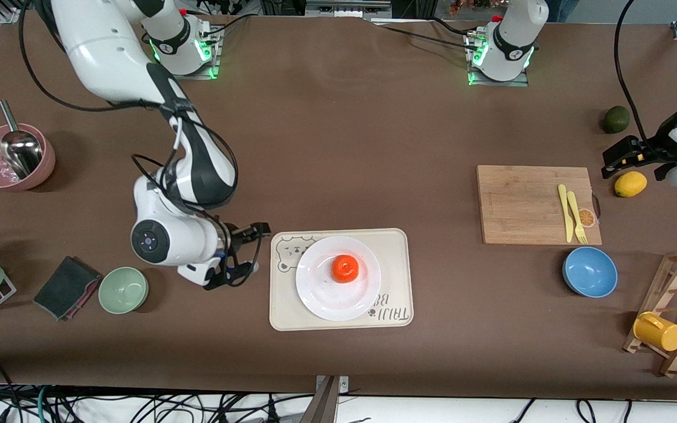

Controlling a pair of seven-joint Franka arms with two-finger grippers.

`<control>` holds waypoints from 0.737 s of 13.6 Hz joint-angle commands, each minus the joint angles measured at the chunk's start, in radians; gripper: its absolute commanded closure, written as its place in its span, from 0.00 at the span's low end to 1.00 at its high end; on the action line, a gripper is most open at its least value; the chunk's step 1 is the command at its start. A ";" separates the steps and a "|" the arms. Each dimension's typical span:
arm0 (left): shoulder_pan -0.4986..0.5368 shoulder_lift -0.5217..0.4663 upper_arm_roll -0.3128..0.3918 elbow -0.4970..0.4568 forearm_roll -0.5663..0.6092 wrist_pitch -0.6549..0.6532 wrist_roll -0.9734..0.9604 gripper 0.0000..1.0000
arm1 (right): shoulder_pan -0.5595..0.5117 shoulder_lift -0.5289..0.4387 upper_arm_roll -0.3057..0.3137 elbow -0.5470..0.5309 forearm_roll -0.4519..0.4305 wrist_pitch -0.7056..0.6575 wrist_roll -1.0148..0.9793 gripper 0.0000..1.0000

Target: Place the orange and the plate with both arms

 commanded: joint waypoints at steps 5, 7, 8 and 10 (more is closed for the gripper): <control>0.009 0.006 -0.007 0.020 -0.028 -0.005 0.017 0.00 | -0.011 -0.380 -0.139 -0.051 -0.184 -0.298 -0.058 0.00; 0.009 0.006 -0.007 0.020 -0.028 -0.005 0.017 0.00 | -0.004 -0.444 -0.219 -0.043 -0.186 -0.300 -0.143 0.00; 0.009 0.006 -0.008 0.020 -0.028 -0.005 0.017 0.00 | -0.007 -0.491 -0.243 -0.063 -0.169 -0.275 -0.133 0.00; 0.009 0.006 -0.007 0.020 -0.028 -0.005 0.017 0.00 | -0.046 -0.562 -0.248 -0.158 -0.141 -0.240 -0.142 0.00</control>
